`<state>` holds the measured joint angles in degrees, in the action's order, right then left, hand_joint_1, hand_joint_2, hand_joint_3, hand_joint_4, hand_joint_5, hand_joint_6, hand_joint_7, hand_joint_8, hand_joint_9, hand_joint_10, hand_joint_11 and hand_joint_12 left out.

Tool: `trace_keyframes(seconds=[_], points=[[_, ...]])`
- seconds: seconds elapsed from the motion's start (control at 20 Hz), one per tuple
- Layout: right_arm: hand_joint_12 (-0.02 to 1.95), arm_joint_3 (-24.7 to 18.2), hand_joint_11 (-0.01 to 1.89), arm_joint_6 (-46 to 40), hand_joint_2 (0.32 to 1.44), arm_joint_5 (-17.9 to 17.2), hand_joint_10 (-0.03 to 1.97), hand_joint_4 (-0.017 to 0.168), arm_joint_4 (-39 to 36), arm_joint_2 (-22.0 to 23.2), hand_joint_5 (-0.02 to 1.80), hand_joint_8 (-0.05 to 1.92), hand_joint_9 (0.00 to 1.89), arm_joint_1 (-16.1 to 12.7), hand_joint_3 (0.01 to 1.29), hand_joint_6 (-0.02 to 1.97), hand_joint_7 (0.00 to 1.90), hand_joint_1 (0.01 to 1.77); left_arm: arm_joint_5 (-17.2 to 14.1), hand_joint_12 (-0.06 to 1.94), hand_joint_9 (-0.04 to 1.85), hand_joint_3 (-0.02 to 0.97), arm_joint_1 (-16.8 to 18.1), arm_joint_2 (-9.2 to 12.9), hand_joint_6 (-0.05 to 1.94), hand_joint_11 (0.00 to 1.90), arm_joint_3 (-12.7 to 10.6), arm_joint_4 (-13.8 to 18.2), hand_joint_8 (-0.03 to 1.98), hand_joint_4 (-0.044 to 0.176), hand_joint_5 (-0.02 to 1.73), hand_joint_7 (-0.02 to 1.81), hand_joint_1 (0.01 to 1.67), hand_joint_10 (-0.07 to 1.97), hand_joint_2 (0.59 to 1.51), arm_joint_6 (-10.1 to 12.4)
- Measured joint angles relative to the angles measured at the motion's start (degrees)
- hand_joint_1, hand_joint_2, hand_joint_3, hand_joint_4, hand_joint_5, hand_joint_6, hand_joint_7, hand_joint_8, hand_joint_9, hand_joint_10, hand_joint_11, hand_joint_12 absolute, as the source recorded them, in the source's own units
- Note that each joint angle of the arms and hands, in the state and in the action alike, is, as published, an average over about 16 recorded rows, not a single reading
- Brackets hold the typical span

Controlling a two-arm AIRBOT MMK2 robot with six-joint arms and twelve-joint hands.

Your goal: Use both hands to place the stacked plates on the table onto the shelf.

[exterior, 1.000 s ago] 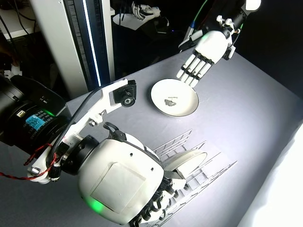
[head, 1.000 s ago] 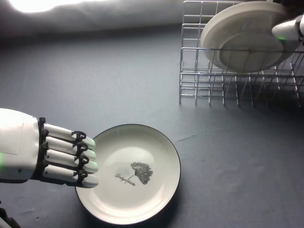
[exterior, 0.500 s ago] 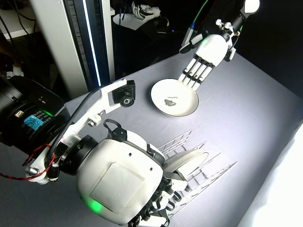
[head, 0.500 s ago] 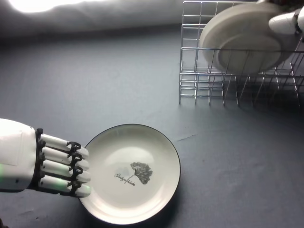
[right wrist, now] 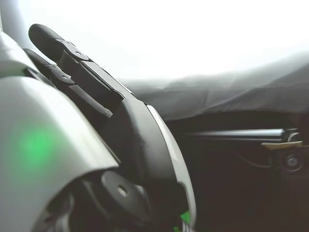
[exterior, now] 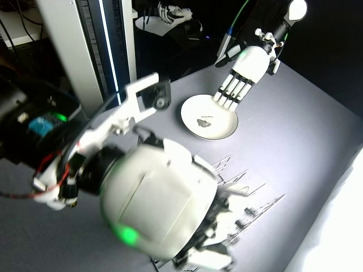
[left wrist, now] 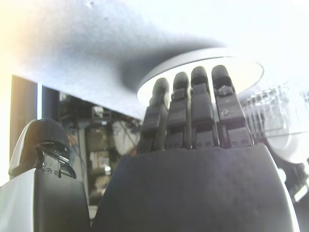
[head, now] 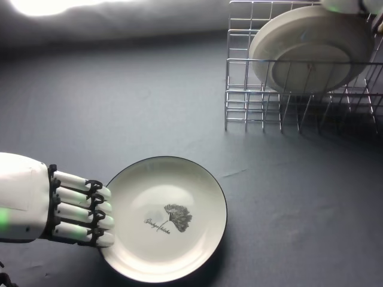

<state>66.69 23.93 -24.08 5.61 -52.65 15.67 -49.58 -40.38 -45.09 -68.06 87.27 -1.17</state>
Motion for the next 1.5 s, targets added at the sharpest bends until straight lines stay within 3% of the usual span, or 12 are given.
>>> trace_keyframes(seconds=[0.3,0.7,1.15,1.5], points=[[1.28,-3.4,0.26,-0.1,1.13,-3.0,0.1,-0.003,-16.0,0.0,0.73,0.01,0.74,-1.2,0.01,0.04,0.8,1.09,1.1,0.15,0.1,0.014,-1.4,-0.2,0.0,0.03,0.2,-0.6,0.01,-0.004,0.09,0.11,0.02,0.0,1.084,-1.6],[1.21,-6.0,0.13,0.5,1.11,-8.0,0.05,0.002,-40.6,-0.5,0.55,0.01,0.57,0.3,0.01,0.04,0.6,1.0,2.0,0.15,0.08,0.015,-4.5,-0.6,-0.01,0.02,0.7,-1.6,0.0,-0.007,0.06,0.09,0.02,0.0,1.079,-4.1],[0.75,-4.2,0.02,2.4,1.05,-13.9,0.01,0.007,-59.2,-2.2,0.2,0.01,0.22,1.6,0.01,0.04,0.22,0.96,2.7,0.13,0.07,0.014,-7.7,-1.1,-0.02,0.02,1.0,-2.6,0.0,-0.01,0.03,0.07,0.02,0.0,1.076,-5.9],[0.44,-2.1,0.01,3.4,0.97,-17.5,0.01,0.006,-68.4,-4.7,0.04,0.01,0.04,2.3,0.01,0.04,0.04,1.02,2.8,0.12,0.07,0.014,-8.4,-1.2,-0.02,0.03,1.0,-3.0,0.0,-0.01,0.03,0.07,0.02,0.0,1.076,-6.3]])
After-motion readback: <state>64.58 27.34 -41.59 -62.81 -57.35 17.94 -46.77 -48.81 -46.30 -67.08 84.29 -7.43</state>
